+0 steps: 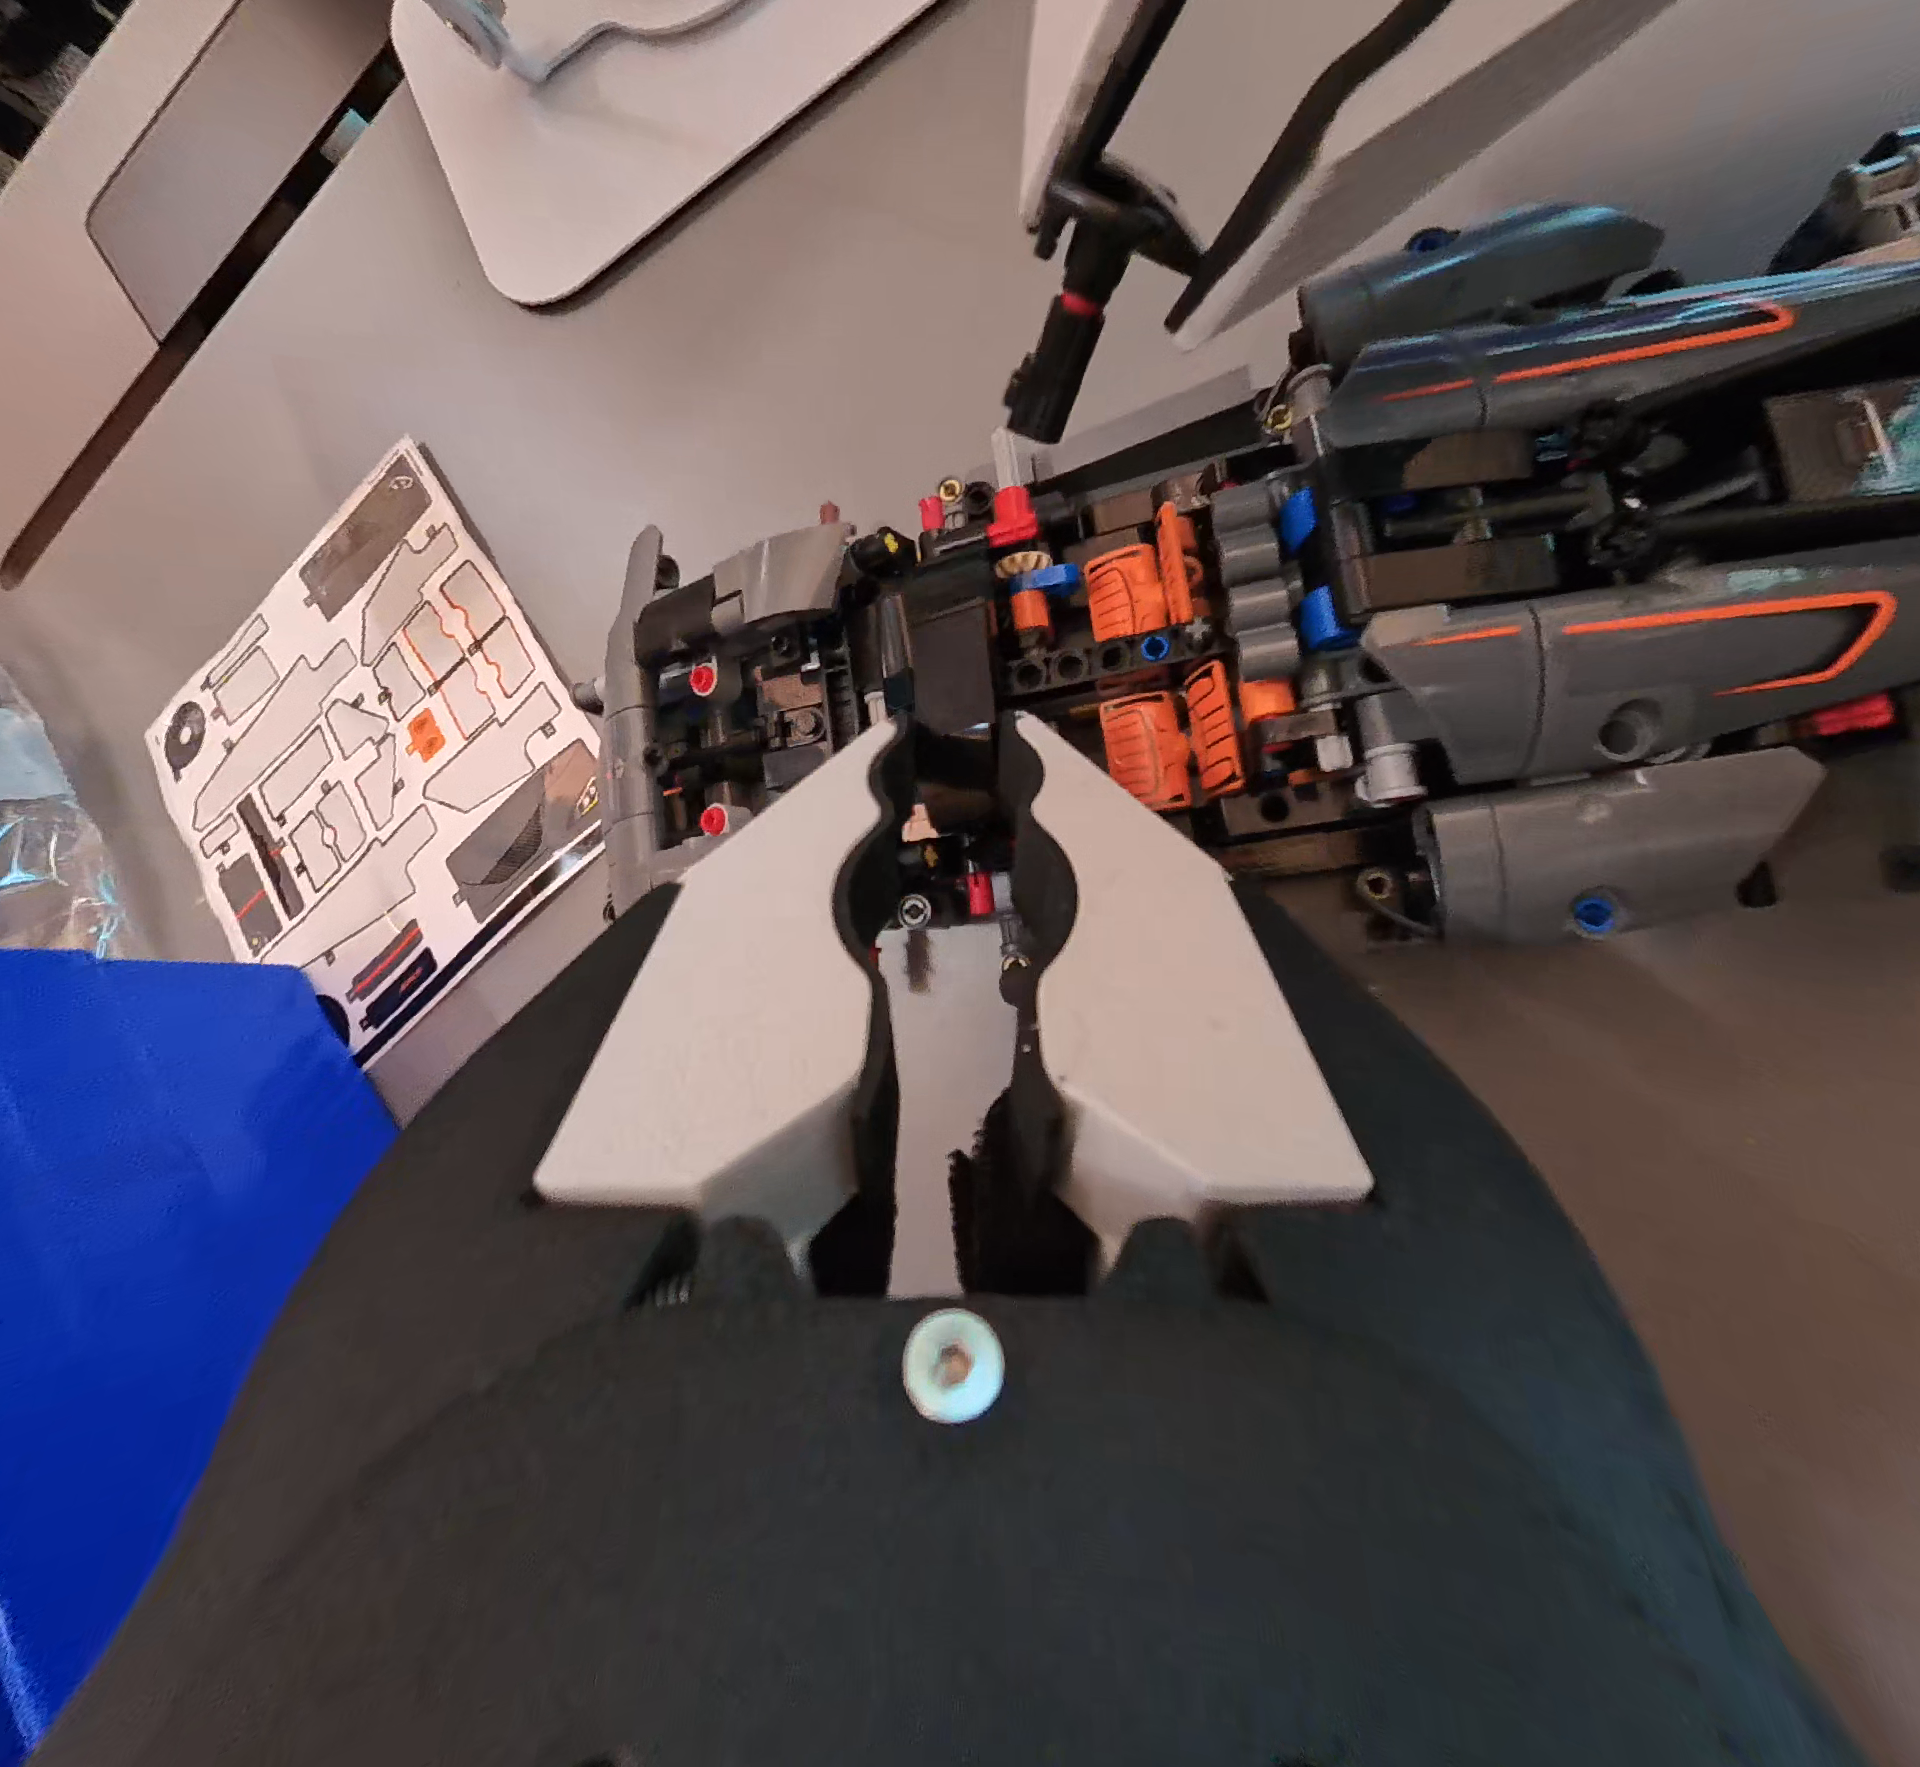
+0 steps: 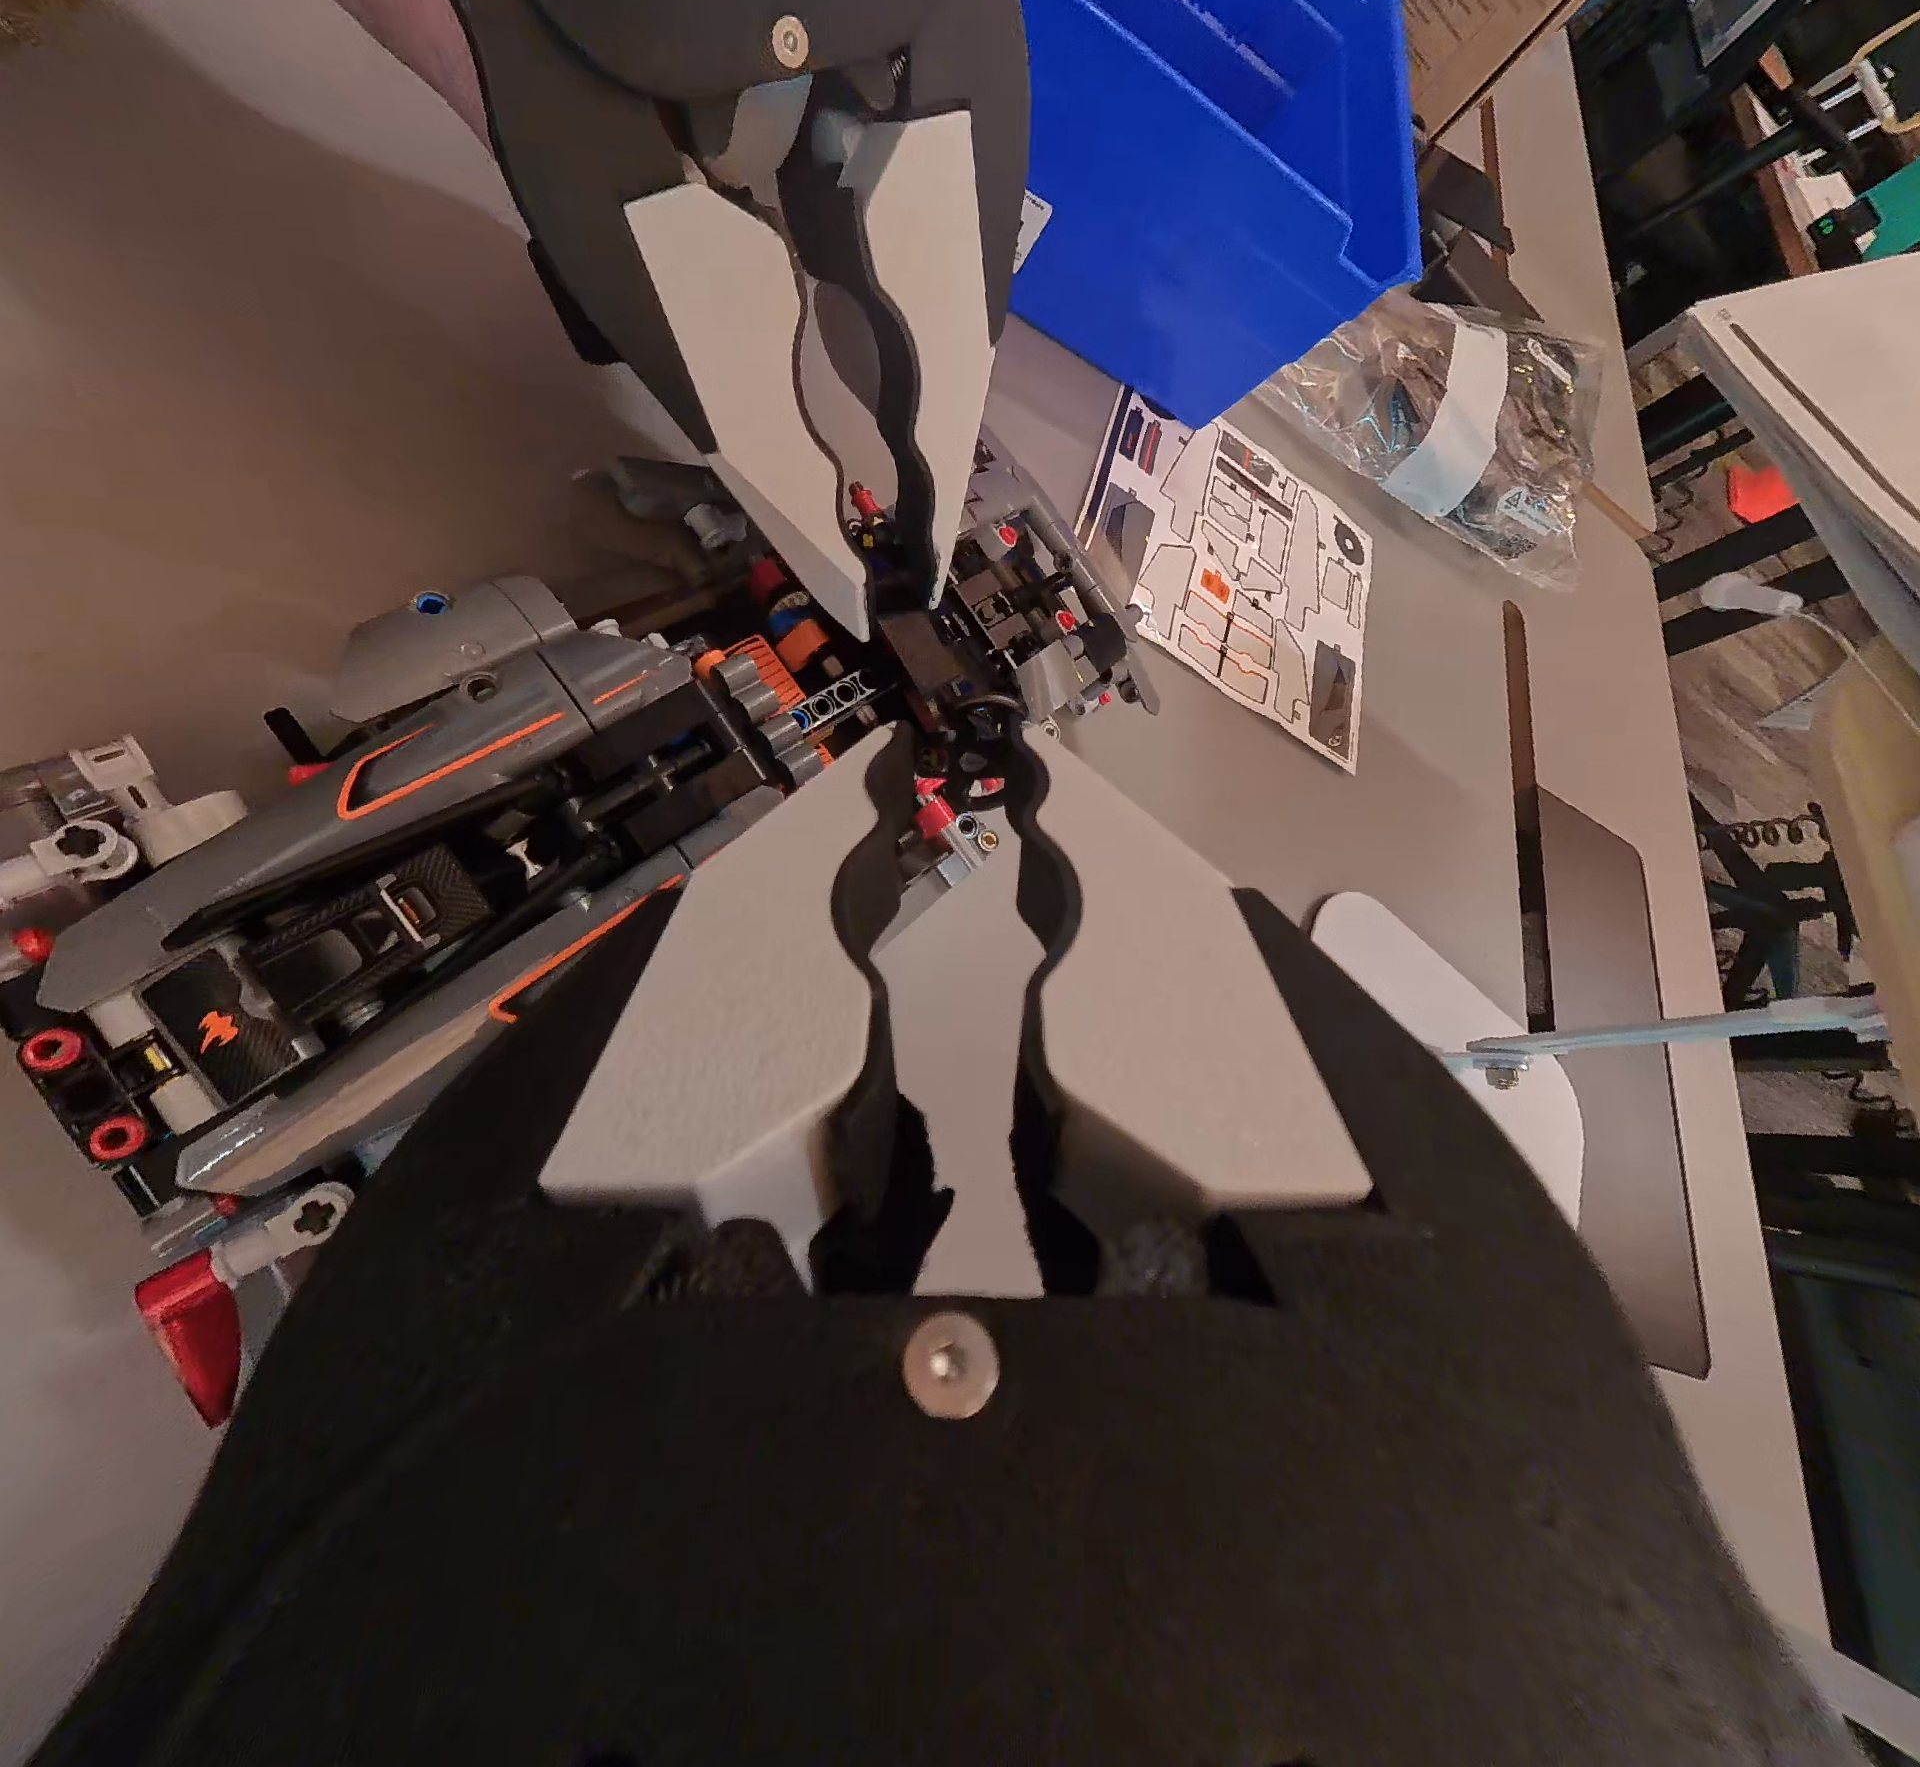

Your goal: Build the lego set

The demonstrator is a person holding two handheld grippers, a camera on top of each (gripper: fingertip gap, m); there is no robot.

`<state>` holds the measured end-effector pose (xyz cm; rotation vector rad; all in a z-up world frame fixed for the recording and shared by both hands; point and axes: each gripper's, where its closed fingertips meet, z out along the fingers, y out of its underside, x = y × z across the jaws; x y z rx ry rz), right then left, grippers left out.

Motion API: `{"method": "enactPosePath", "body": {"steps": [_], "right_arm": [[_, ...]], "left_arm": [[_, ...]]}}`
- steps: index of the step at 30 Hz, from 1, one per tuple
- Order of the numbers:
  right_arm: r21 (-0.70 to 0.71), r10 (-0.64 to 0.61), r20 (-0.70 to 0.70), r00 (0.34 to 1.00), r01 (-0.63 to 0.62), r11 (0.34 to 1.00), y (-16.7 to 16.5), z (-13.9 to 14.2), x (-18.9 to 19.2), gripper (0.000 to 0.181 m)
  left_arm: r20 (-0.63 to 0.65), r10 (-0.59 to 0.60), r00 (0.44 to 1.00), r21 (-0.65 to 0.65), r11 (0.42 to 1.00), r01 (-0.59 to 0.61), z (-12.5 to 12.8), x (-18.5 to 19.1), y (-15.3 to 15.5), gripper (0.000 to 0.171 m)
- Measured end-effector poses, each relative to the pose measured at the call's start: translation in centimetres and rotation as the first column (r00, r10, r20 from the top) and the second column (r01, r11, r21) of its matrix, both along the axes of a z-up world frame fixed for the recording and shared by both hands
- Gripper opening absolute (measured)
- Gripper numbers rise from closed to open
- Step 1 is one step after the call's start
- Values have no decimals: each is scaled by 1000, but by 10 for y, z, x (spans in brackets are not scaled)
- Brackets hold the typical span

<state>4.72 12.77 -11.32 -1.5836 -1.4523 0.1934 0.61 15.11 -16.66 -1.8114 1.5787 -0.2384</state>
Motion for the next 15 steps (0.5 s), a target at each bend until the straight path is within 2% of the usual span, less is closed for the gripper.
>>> {"method": "enactPosePath", "body": {"steps": [8,15], "right_arm": [[-17,9,-40,999,-10,1000,0,2,2,14],[-13,6,-40,999,-6,1000,1,3,5,15]], "left_arm": [[-17,-13,1000,-9,1000,13,0,0,0,14],[-142,-16,990,132,991,35,1,0,0,13]]}}
